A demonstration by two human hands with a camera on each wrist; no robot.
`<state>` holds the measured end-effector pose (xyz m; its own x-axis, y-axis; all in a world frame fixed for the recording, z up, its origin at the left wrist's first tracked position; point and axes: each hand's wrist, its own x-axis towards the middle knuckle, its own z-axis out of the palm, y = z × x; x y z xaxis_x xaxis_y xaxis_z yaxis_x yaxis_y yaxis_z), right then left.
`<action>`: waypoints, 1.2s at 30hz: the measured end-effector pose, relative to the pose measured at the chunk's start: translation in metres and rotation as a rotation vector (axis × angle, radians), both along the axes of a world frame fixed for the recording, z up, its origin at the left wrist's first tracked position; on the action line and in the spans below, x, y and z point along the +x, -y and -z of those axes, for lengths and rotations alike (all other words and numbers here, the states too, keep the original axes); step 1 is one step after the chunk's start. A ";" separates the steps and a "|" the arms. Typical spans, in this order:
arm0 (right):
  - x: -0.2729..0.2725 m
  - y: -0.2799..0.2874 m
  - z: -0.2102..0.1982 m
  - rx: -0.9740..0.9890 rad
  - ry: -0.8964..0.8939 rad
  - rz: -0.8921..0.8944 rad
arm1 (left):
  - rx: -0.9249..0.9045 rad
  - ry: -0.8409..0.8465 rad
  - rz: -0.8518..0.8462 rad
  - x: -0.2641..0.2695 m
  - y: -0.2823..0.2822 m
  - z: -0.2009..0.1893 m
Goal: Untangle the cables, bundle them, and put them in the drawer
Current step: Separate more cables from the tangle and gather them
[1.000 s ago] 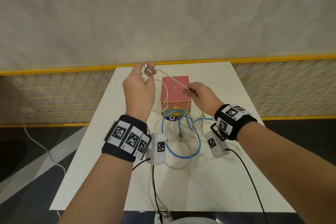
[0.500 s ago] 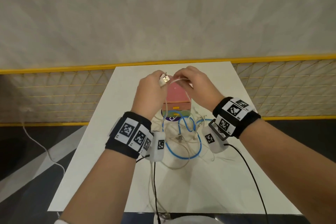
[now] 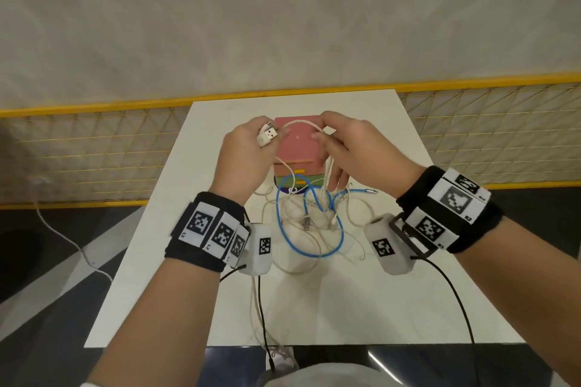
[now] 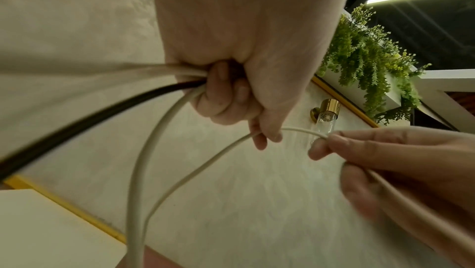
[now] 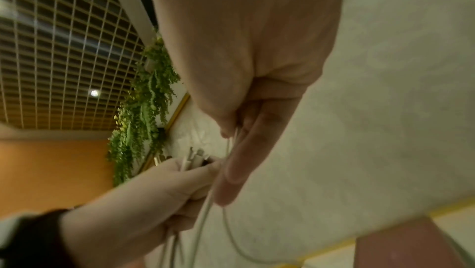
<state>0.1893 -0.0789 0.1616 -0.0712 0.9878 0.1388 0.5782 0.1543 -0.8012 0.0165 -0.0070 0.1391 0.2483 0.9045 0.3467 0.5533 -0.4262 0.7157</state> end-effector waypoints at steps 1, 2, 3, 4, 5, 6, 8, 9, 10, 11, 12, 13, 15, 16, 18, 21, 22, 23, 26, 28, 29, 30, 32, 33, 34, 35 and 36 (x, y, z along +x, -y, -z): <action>-0.004 0.009 0.001 -0.058 -0.047 -0.031 | -0.007 0.015 0.011 -0.003 0.004 0.001; -0.008 0.017 0.003 -0.120 -0.100 -0.058 | -0.022 0.022 0.027 -0.006 0.008 0.001; -0.011 0.026 0.008 -0.185 -0.152 -0.084 | -0.044 0.021 0.046 -0.009 0.015 0.002; -0.014 0.034 0.013 -0.243 -0.190 -0.109 | -0.066 0.017 0.067 -0.012 0.022 0.003; -0.017 0.043 0.019 -0.297 -0.212 -0.139 | -0.092 0.007 0.094 -0.016 0.030 0.005; -0.021 0.051 0.026 -0.350 -0.231 -0.170 | -0.121 -0.004 0.125 -0.019 0.039 0.006; -0.028 0.068 0.047 -0.451 -0.253 -0.221 | -0.197 -0.026 0.176 -0.024 0.058 0.011; -0.031 0.076 0.060 -0.511 -0.249 -0.245 | -0.235 -0.026 0.185 -0.025 0.068 0.013; -0.034 0.086 0.072 -0.580 -0.221 -0.279 | -0.254 -0.017 0.183 -0.026 0.076 0.016; -0.036 0.095 0.085 -0.654 -0.163 -0.328 | -0.262 0.005 0.168 -0.026 0.085 0.020; -0.038 0.103 0.095 -0.717 -0.063 -0.393 | -0.259 0.039 0.152 -0.027 0.092 0.023; -0.039 0.111 0.103 -0.754 0.073 -0.465 | -0.250 0.076 0.136 -0.027 0.099 0.027; -0.039 0.119 0.112 -0.719 0.368 -0.563 | -0.230 0.141 0.119 -0.026 0.112 0.030; -0.038 0.119 0.112 -0.657 0.460 -0.549 | -0.229 0.169 0.121 -0.025 0.119 0.029; -0.036 0.115 0.108 -0.488 0.513 -0.416 | -0.249 0.205 0.137 -0.022 0.131 0.025; -0.036 0.105 0.094 -0.190 0.322 -0.157 | -0.340 0.248 0.186 -0.017 0.143 0.017; -0.038 0.102 0.087 -0.115 0.226 -0.172 | -0.383 0.275 0.214 -0.016 0.146 0.015; -0.040 0.099 0.081 -0.071 0.148 -0.236 | -0.415 0.306 0.251 -0.015 0.148 0.012; -0.058 0.100 0.081 -0.126 0.111 -0.488 | -0.427 0.399 0.340 -0.011 0.150 0.004; -0.068 0.110 0.092 -0.208 0.066 -0.586 | -0.404 0.459 0.339 -0.010 0.149 -0.004; -0.071 0.117 0.099 -0.227 0.056 -0.607 | -0.392 0.483 0.325 -0.010 0.148 -0.007; -0.070 0.122 0.110 -0.234 0.064 -0.619 | -0.382 0.507 0.306 -0.012 0.147 -0.008; -0.063 0.127 0.129 -0.239 0.175 -0.640 | -0.363 0.553 0.260 -0.016 0.145 -0.008; -0.058 0.127 0.138 -0.272 0.245 -0.663 | -0.355 0.572 0.240 -0.018 0.145 -0.006; -0.052 0.126 0.147 -0.323 0.308 -0.689 | -0.348 0.587 0.226 -0.019 0.144 -0.005; -0.048 0.124 0.151 -0.365 0.349 -0.697 | -0.347 0.594 0.218 -0.021 0.144 -0.003; -0.045 0.121 0.150 -0.383 0.354 -0.689 | -0.350 0.589 0.214 -0.021 0.144 -0.002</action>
